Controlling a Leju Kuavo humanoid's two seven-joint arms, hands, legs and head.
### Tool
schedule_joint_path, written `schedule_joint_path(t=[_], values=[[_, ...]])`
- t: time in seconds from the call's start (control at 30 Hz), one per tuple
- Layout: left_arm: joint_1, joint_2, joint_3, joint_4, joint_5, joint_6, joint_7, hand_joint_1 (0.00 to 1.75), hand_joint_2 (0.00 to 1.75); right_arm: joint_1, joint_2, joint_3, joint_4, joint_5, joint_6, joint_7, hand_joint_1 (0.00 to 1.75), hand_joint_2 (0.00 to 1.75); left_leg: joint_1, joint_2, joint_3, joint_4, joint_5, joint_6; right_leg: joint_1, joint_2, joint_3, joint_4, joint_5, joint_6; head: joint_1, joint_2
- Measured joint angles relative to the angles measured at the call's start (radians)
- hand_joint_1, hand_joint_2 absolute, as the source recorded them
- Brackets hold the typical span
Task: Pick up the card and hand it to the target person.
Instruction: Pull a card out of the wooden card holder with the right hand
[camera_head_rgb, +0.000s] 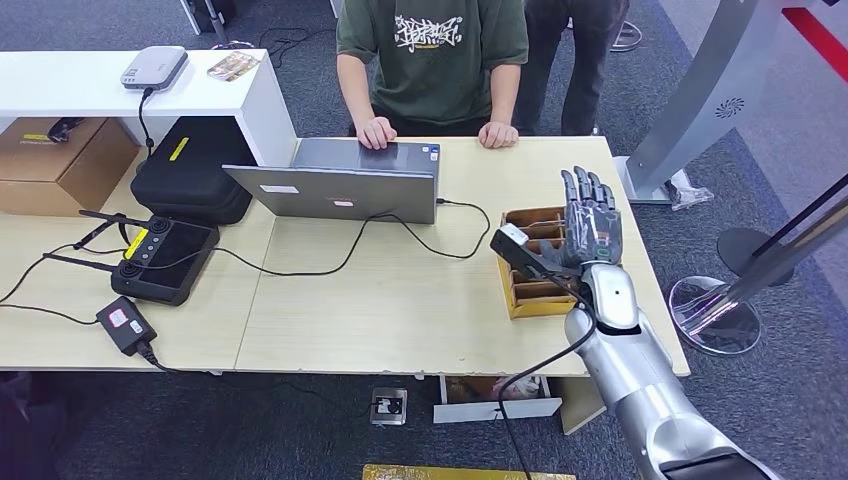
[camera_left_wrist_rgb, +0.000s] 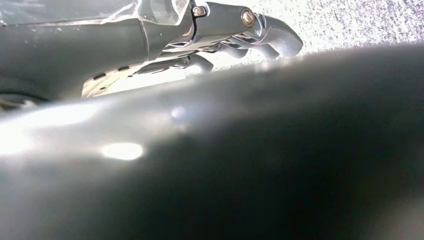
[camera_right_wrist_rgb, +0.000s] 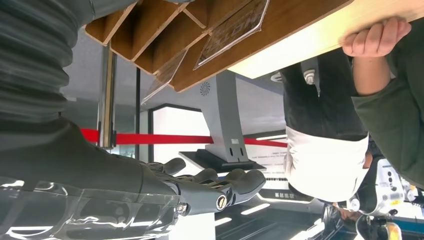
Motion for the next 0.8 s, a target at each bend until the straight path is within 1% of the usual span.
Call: schedule_joint_path(t=[0.2, 0.4, 0.8], values=[[0.000, 0.000, 0.000, 0.000, -0.003, 0.000, -0.003, 0.00, 0.00, -0.004, 0.000, 0.000, 0.020, -0.002, -0.036, -0.019, 0.00, 1.75, 0.000, 0.000, 0.000, 0.000, 0.000, 0.000, 0.000, 0.000, 0.000, 0.000, 0.000, 0.000, 0.000, 0.000], [-0.001, 0.000, -0.003, 0.000, -0.005, 0.000, -0.003, 0.00, 0.00, -0.011, 0.000, 0.000, 0.039, -0.001, -0.041, -0.018, 0.00, 1.75, 0.000, 0.000, 0.000, 0.000, 0.000, 0.000, 0.000, 0.000, 0.000, 0.000, 0.000, 0.000, 0.000, 0.000], [-0.004, 0.000, -0.006, 0.000, -0.008, 0.000, 0.002, 0.00, 0.00, -0.060, 0.010, -0.001, 0.118, -0.001, -0.074, -0.021, 0.00, 1.75, 0.000, 0.000, 0.000, 0.000, 0.000, 0.000, 0.000, 0.000, 0.000, 0.000, 0.000, 0.000, 0.000, 0.000]])
